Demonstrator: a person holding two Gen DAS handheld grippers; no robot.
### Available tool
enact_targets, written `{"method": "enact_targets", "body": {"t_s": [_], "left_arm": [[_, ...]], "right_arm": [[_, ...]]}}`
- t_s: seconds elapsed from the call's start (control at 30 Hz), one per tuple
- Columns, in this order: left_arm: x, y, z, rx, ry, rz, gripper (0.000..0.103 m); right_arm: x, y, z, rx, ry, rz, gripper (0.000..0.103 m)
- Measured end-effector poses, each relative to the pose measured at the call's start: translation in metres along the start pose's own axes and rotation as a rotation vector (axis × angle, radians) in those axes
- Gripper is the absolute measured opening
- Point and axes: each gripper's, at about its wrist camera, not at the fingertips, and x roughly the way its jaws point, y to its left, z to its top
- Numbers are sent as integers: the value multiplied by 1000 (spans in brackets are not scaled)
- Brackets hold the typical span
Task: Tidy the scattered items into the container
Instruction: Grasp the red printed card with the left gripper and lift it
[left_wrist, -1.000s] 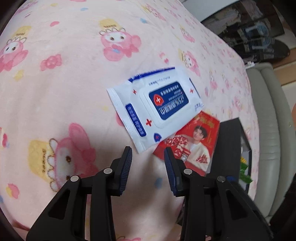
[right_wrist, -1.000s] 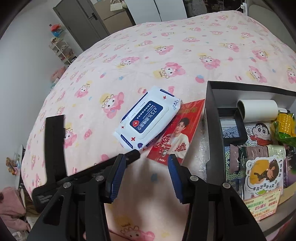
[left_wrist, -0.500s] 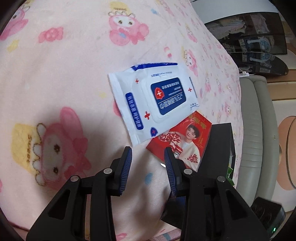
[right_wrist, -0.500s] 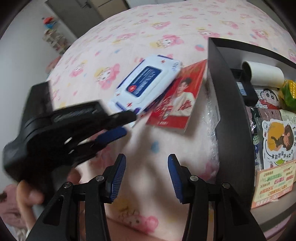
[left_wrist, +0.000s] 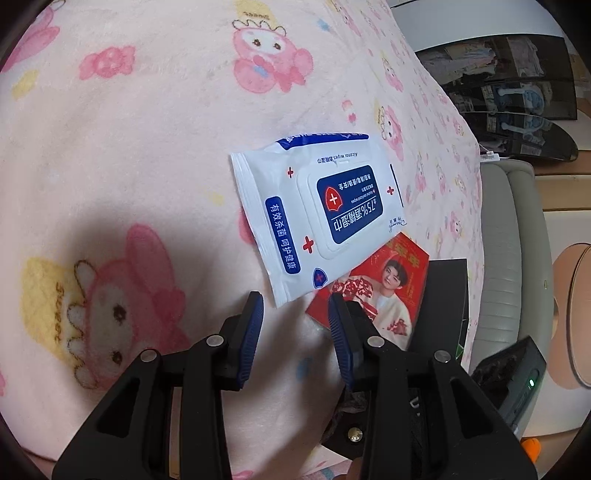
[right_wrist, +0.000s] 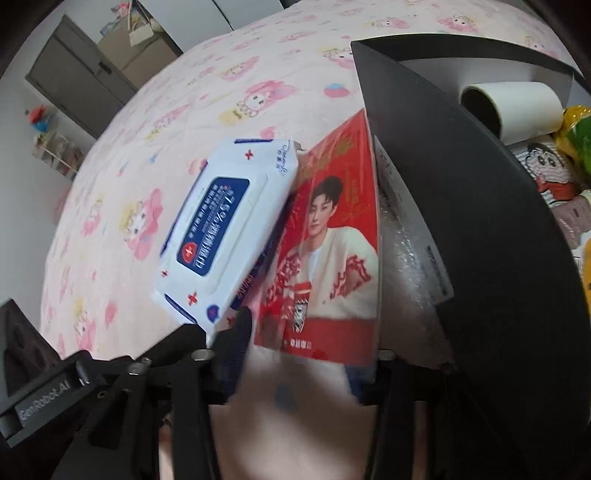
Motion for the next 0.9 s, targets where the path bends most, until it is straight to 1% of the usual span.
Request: {"method": "enact_targets", "body": {"t_s": [0.1, 0.17, 0.33, 0.4, 0.5, 0.57, 0.63, 0.73, 0.8, 0.87, 0.9], "left_arm": [[1, -3, -1, 12, 7, -11, 36], [0, -5, -1, 17, 13, -21, 36], [-4, -8, -4, 24, 18, -53, 36], [-3, -10, -6, 30, 32, -75, 40], [6, -13, -11, 24, 95, -133, 41], [15, -15, -15, 17, 142, -150, 41], [21, -16, -19, 16, 164, -136, 41], [24, -20, -23, 23, 180, -147, 41], [24, -21, -25, 22, 181, -138, 41], [23, -20, -24, 18, 163, -106, 41], [22, -18, -23, 10, 161, -108, 41]], "right_arm": [[-9, 1, -4, -11, -27, 49, 5], [-15, 0, -7, -8, -40, 87, 3], [-37, 3, -25, -40, -29, 121, 3], [-46, 4, -31, -71, -23, 132, 3], [-62, -1, -37, -97, -8, 162, 3], [-71, -8, -41, -108, 14, 193, 3], [-80, -17, -46, -109, 30, 205, 2], [-89, -20, -48, -121, 30, 202, 2], [-93, -22, -49, -121, 28, 203, 2], [-95, -23, -48, -112, 25, 208, 2], [-96, -24, -47, -108, 24, 210, 2]]}}
